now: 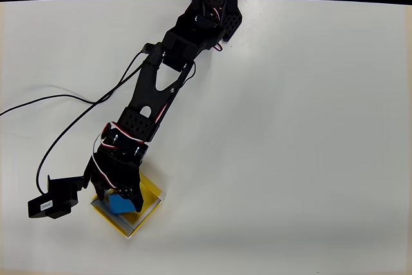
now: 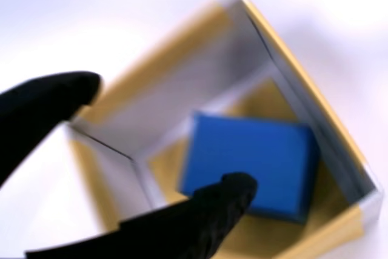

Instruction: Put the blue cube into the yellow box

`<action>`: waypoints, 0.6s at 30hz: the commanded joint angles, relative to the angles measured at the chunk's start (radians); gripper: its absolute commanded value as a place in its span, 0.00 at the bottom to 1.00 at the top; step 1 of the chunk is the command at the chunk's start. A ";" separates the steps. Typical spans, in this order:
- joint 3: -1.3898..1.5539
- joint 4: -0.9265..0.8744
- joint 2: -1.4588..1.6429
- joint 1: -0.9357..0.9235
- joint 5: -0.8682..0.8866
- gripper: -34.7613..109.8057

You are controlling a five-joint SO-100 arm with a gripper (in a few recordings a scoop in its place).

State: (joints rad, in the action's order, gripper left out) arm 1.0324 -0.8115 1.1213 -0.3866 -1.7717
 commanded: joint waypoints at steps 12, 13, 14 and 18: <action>0.540 0.021 0.885 0.146 -0.034 0.34; 0.612 0.046 0.933 0.158 -0.040 0.33; 0.678 0.069 0.977 0.170 -0.043 0.32; 0.916 0.152 1.154 0.222 -0.041 0.30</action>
State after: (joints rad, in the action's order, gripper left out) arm 1.8254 -0.7302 2.0571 -0.1917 -1.8024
